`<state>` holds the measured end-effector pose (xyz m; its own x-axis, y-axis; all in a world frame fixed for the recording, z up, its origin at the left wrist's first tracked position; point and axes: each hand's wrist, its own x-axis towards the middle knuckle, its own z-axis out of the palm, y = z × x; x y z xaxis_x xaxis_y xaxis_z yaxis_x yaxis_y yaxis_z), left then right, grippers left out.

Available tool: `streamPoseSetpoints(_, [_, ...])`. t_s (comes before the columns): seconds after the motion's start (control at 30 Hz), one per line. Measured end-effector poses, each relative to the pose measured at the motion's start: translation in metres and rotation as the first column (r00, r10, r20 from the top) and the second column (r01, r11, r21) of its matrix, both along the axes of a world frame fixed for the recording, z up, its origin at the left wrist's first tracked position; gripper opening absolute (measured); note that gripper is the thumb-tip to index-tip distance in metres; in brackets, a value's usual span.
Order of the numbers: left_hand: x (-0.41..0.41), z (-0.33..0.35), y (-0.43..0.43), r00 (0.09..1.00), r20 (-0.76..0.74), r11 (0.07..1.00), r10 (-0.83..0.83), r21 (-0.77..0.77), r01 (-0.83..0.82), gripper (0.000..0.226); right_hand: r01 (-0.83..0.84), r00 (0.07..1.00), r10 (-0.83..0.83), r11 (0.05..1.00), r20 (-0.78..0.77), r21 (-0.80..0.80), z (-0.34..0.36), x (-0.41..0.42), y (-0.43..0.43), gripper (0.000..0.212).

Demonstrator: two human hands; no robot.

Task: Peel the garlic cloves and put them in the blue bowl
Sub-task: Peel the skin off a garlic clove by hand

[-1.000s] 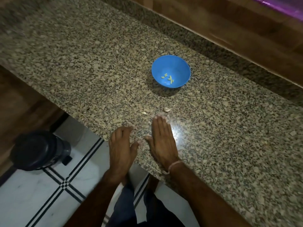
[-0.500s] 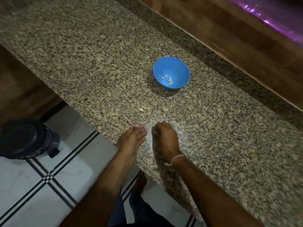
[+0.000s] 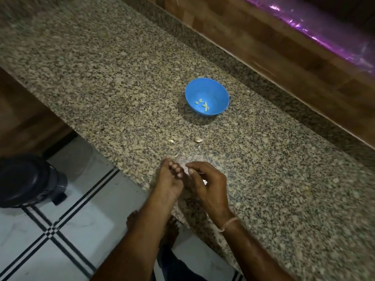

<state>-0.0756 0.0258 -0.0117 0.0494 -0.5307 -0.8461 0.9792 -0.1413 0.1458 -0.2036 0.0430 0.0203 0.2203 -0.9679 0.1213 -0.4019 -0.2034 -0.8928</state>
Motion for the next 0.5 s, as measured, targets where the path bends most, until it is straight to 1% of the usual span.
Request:
streamPoseSetpoints(0.03, [0.004, -0.006, 0.003, 0.999, 0.026, 1.000, -0.024, -0.010, 0.024, 0.045, 0.022, 0.999, -0.021, 1.000, -0.038, 0.018, -0.006, -0.008, 0.002, 0.019])
streamPoseSetpoints(0.07, [0.009, -0.010, 0.006, 0.998, 0.045, 0.999, -0.048, -0.019, 0.049, 0.046, 0.035, 0.990, -0.030, 0.999, -0.136, 0.034, -0.016, -0.016, 0.004, 0.028])
streamPoseSetpoints(0.1, [0.013, -0.010, 0.009, 0.995, 0.066, 0.997, -0.074, -0.032, 0.076, 0.046, 0.025, 0.958, -0.012, 0.999, -0.287, 0.042, -0.027, -0.025, 0.007, 0.045])
streamPoseSetpoints(0.13, [0.018, -0.010, 0.012, 0.992, 0.088, 0.994, -0.096, -0.042, 0.100, 0.047, -0.003, 0.893, 0.027, 0.999, -0.450, 0.053, -0.039, -0.034, 0.009, 0.063])
streamPoseSetpoints(0.17, [0.023, -0.011, 0.015, 0.989, 0.104, 0.992, -0.109, -0.049, 0.115, 0.047, -0.021, 0.813, 0.056, 0.998, -0.579, 0.067, -0.050, -0.040, 0.008, 0.075])
streamPoseSetpoints(0.2, [0.027, -0.012, 0.017, 0.986, 0.113, 0.990, -0.120, -0.057, 0.127, 0.047, -0.031, 0.751, 0.070, 0.997, -0.656, 0.072, -0.059, -0.042, 0.004, 0.081])
streamPoseSetpoints(0.23, [0.031, -0.011, 0.018, 0.985, 0.117, 0.989, -0.129, -0.062, 0.137, 0.047, -0.041, 0.711, 0.072, 0.997, -0.699, 0.061, -0.064, -0.041, -0.002, 0.083])
streamPoseSetpoints(0.3, [0.038, -0.011, 0.023, 0.983, 0.125, 0.987, -0.136, -0.064, 0.145, 0.048, -0.068, 0.667, 0.069, 0.997, -0.742, 0.031, -0.070, -0.028, -0.019, 0.082])
streamPoseSetpoints(0.4, [0.045, -0.009, 0.028, 0.976, 0.150, 0.982, -0.158, -0.076, 0.170, 0.049, -0.135, 0.642, 0.110, 0.990, -0.759, 0.029, -0.073, -0.007, -0.035, 0.079])
streamPoseSetpoints(0.5, [0.047, -0.007, 0.030, 0.970, 0.170, 0.980, -0.171, -0.074, 0.186, 0.049, -0.235, 0.614, 0.182, 0.971, -0.768, 0.042, -0.075, 0.007, -0.028, 0.076])
